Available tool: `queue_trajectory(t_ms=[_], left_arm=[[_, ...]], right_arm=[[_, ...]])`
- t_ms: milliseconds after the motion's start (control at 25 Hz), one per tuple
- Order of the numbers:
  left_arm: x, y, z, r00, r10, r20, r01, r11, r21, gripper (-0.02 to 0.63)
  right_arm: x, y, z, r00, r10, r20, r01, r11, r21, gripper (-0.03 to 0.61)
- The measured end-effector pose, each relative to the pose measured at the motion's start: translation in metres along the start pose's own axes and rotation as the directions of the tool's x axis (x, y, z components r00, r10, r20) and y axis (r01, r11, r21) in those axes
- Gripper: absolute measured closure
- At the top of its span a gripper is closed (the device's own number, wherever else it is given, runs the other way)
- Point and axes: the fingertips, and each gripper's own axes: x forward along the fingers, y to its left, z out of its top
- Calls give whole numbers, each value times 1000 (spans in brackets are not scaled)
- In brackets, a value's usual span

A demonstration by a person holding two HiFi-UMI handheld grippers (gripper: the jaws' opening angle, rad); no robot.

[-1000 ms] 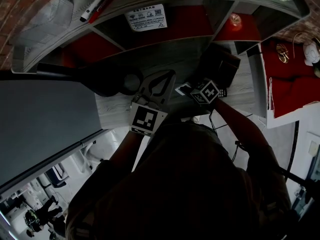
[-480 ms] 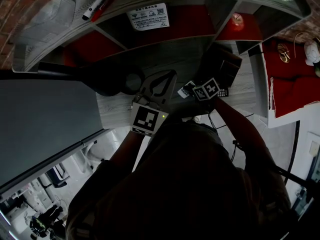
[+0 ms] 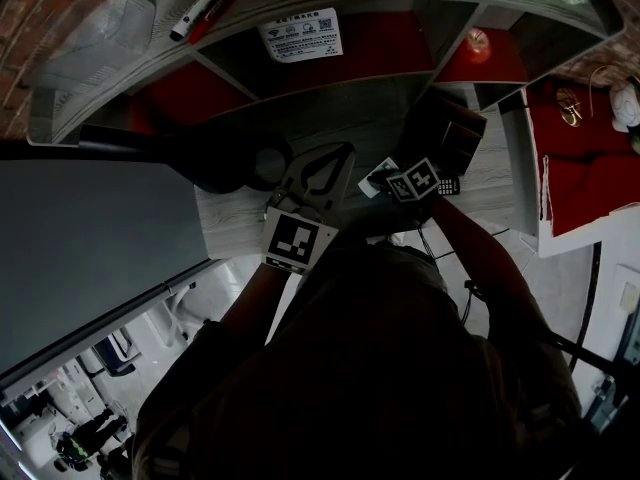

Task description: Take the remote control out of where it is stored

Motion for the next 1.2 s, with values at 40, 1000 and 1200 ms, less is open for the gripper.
queue_trajectory(t_ms=[40,1000,1200], left_arm=[[0,0,0,1000,0,0,0,1000,-3,601],[6,4,1,999,-48,6,48,996,77,601],[7,5,-2,999,-47,4,47,996,81,601]], right_arm=[[0,-2,0,1000,-20,1,20,1000,-15,323],[-13,-22,8,987,-159,22,160,985,-59,247],[-28,-6,25,991,-116,73,121,990,-68,247]])
